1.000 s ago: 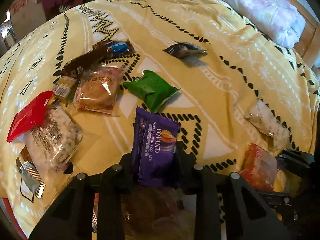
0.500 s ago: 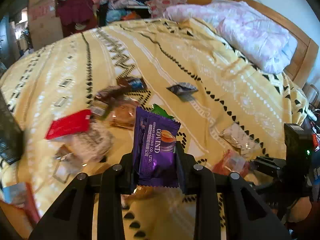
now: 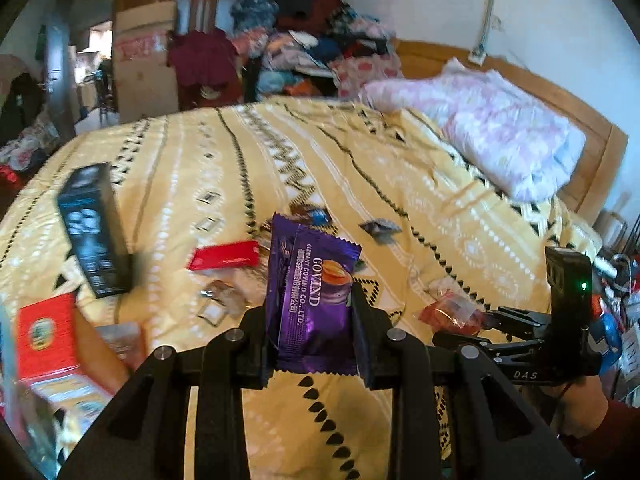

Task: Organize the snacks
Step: 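Carry both held packets over the glass bowl with both tools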

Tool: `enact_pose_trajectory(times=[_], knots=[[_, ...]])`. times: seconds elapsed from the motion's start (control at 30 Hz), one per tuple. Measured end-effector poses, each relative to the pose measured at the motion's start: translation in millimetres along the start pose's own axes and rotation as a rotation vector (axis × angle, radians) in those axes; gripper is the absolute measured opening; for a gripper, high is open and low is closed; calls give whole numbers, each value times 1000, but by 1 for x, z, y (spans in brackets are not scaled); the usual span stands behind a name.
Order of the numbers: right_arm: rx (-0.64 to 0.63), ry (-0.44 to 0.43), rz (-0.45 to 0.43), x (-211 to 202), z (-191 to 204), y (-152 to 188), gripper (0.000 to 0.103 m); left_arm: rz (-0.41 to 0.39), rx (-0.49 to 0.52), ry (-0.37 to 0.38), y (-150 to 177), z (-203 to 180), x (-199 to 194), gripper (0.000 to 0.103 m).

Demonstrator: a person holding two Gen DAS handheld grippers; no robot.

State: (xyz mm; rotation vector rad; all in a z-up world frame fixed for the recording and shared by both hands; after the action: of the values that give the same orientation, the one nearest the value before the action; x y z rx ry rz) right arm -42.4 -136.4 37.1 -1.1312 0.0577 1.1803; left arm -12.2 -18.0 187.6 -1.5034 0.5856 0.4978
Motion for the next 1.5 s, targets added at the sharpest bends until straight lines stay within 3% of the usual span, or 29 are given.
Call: enact_pose_trajectory(times=[0.33,0.77,1.13,1.5], knots=[[-136,-34,-30,-2,71,-36,60,-109,-137,-161,-9,86,-68,32],[-321,-160,-50,34,190,-89,60,-199,-352,-418,15,236,-146,32],[-480,-317,-1,93,317,-106,60,-164,-496,-634,56,349,-184,32],[-596,-454,103,155,426,-105,60,-132,-581,-696,91,408,-201,32]])
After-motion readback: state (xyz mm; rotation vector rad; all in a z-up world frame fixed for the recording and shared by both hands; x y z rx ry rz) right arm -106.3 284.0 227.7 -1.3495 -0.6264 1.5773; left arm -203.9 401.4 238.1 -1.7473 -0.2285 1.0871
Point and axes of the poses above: each gripper's, at about its wrist camera, not at the fingertips, and x roughly the way its jaws point, z to its left, y to its underside, the point moved 4 cm from there along x, roughly the way its jaws point, and after that the axes turned 11 degrees about -y, right-handed, at the moved point
